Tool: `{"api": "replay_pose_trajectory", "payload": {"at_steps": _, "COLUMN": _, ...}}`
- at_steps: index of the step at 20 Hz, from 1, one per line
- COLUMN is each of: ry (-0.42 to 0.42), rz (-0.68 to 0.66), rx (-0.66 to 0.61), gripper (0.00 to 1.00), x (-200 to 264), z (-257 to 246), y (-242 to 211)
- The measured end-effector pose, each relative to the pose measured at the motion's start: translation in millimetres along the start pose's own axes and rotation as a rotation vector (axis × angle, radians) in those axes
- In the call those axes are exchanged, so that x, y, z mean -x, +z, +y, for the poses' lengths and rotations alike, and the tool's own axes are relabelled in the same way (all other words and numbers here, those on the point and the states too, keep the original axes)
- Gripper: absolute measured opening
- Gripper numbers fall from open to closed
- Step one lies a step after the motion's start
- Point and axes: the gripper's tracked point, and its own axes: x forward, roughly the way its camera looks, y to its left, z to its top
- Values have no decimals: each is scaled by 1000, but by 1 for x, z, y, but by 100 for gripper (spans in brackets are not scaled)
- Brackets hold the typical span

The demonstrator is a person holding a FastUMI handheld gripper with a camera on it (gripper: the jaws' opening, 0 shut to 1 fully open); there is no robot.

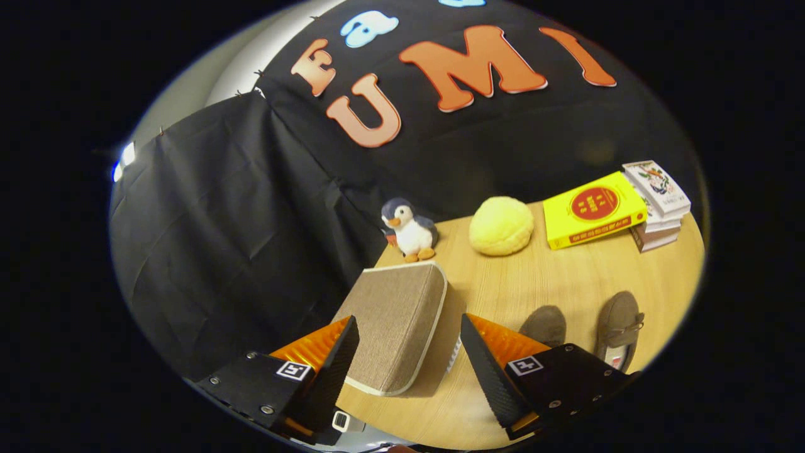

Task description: Open the storage box then place both shoes into the box .Put the left shoe in first, then the right shoe, with the right side of both shoes facing outward in a uniform manner.

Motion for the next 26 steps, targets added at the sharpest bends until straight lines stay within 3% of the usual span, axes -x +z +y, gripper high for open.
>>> {"api": "replay_pose_trajectory", "payload": {"at_steps": 10, "ry": 165, "rz": 286, "rx": -128, "gripper": 97, "x": -69, "z": 1, "y": -78}}
{"api": "replay_pose_trajectory", "payload": {"at_steps": 19, "ry": 345, "rz": 350, "rx": -230, "gripper": 96, "x": -94, "z": 15, "y": -101}}
{"api": "replay_pose_trajectory", "payload": {"at_steps": 23, "ry": 384, "rz": 345, "rx": -278, "gripper": 89, "x": -92, "z": 11, "y": -99}}
{"api": "replay_pose_trajectory", "payload": {"at_steps": 26, "ry": 425, "rz": 334, "rx": -342, "gripper": 78, "x": -87, "z": 13, "y": -92}}
